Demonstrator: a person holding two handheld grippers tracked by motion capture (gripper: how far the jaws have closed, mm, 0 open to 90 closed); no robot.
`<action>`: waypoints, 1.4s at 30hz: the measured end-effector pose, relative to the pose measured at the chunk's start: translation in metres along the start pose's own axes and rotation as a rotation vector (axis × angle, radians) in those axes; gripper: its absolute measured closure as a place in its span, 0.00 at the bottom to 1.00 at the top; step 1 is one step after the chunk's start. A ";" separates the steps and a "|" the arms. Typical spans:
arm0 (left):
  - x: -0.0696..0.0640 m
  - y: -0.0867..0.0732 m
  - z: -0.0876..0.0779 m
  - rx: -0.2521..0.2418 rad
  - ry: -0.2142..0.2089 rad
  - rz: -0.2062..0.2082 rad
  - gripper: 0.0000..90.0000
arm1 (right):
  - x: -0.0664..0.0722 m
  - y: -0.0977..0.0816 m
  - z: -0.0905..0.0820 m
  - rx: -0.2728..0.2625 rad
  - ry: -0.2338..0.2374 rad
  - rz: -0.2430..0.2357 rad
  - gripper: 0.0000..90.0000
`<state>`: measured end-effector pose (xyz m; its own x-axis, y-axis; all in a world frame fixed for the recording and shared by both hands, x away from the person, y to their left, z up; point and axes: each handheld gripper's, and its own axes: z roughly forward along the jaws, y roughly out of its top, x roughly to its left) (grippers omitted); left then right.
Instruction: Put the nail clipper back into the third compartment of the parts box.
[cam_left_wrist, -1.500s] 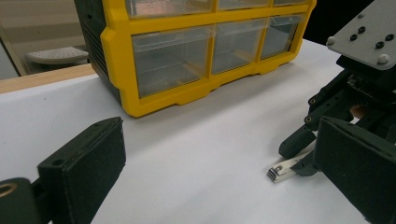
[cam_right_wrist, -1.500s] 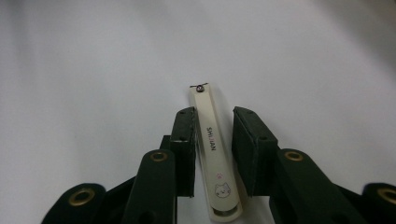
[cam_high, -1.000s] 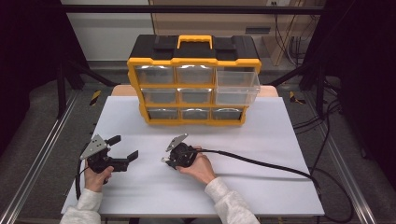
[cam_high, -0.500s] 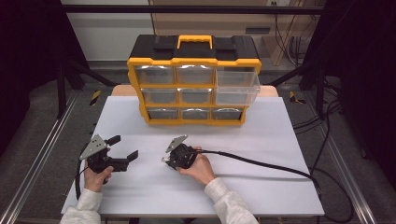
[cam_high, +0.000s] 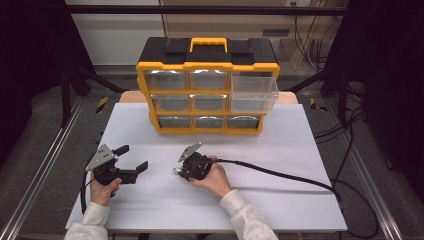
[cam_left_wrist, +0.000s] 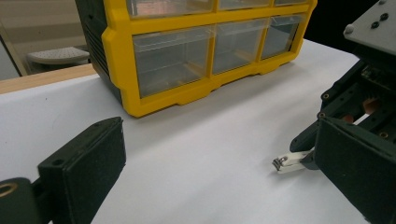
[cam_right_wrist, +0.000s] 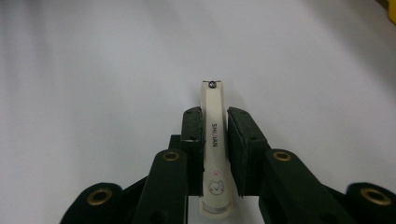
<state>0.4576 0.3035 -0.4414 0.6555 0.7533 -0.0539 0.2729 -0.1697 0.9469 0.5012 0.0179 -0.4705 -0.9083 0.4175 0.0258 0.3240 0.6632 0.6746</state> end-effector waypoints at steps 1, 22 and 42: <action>0.000 0.000 0.000 0.000 0.000 0.000 0.02 | 0.000 0.000 -0.001 -0.001 0.000 -0.001 0.86; 0.000 0.000 0.000 0.001 0.001 0.001 0.02 | -0.001 0.009 -0.025 -0.024 0.001 -0.010 0.86; 0.000 0.000 -0.001 -0.002 0.001 0.002 0.02 | -0.001 0.014 -0.044 -0.046 -0.005 -0.014 0.86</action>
<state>0.4572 0.3037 -0.4410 0.6554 0.7535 -0.0519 0.2704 -0.1699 0.9476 0.4954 -0.0008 -0.4290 -0.9114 0.4113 0.0123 0.2985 0.6401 0.7079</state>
